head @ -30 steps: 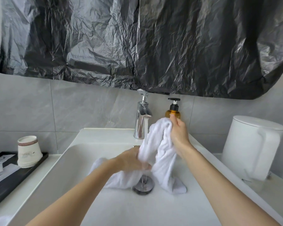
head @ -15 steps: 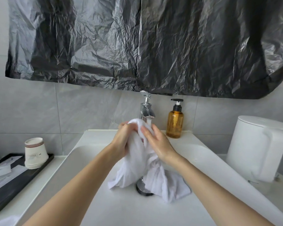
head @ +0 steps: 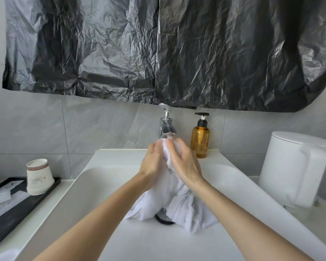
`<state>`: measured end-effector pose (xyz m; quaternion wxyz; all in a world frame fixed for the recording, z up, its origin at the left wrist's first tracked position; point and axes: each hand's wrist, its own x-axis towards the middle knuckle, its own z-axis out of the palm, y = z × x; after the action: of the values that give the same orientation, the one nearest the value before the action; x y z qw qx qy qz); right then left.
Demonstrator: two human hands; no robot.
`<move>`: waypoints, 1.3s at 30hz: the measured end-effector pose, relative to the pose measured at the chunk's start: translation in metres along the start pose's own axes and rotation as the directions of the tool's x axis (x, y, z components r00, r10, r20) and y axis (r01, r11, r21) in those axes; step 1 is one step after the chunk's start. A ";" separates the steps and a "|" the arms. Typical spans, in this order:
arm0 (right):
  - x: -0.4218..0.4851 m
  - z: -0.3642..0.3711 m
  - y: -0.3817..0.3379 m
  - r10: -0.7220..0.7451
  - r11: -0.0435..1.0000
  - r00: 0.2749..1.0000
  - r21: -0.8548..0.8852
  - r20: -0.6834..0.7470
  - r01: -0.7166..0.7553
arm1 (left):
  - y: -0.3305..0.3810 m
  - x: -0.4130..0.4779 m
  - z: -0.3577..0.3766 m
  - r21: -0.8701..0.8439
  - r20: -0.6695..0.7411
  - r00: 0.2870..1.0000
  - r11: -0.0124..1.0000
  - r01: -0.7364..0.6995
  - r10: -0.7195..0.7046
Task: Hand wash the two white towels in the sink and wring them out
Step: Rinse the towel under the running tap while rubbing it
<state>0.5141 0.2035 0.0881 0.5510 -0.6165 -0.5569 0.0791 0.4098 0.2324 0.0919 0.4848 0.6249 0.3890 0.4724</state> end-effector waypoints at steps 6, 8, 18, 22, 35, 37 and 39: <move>0.003 0.007 0.008 -0.163 0.938 0.986 -0.316 -0.043 0.141 | -0.001 0.003 -0.001 0.141 -0.065 0.998 0.990 0.006 0.003; 0.000 0.004 0.004 -0.165 0.845 0.986 -0.510 0.038 0.161 | 0.001 0.004 -0.002 0.279 -0.085 0.996 0.960 -0.010 0.035; 0.026 -0.028 0.004 -0.078 0.996 0.983 -0.043 -0.164 0.072 | -0.005 -0.006 -0.012 0.172 0.282 0.959 0.982 -0.079 0.028; 0.036 -0.040 0.008 0.295 0.866 0.948 0.452 -0.119 -0.213 | -0.018 -0.009 -0.009 0.397 0.342 0.938 0.912 -0.102 -0.044; 0.010 -0.024 0.010 -0.035 0.994 0.994 -0.097 0.106 0.045 | 0.008 0.011 -0.033 -0.141 -0.021 0.985 0.976 0.165 -0.169; 0.004 -0.015 0.006 -0.114 0.991 0.981 -0.056 0.160 0.125 | 0.009 0.012 -0.032 -0.084 -0.050 0.991 0.989 0.123 -0.128; -0.002 -0.012 0.005 -0.179 0.981 0.972 -0.048 0.153 0.188 | 0.011 0.010 -0.031 -0.014 -0.037 0.996 0.996 0.086 -0.086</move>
<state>0.5251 0.1960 0.0882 0.4938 -0.5716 -0.6530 0.0563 0.3826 0.2465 0.1069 0.5010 0.5956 0.4217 0.4652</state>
